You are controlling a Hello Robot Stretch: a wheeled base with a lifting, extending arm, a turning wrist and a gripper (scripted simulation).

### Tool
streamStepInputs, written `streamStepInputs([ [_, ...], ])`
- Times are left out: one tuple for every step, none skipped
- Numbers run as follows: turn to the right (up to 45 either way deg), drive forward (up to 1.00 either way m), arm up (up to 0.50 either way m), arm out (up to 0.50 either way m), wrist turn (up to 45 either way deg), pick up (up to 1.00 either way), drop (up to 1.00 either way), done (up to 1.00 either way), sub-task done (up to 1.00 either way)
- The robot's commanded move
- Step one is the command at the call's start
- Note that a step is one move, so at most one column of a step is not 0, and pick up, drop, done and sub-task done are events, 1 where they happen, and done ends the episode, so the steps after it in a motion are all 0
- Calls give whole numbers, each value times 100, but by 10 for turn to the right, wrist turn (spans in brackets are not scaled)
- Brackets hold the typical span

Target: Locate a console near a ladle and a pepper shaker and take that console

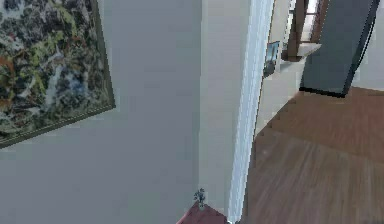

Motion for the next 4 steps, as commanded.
streamStepInputs([
  [240, 0, 0, 0, 0, 0, 0, 0, 0],
  [0, 5, 0, 0, 0, 0, 0, 0, 0],
  [0, 50, 0, 0, 0, 0, 0, 0, 0],
  [330, 0, 0, 0, 0, 0, 0, 0, 0],
])
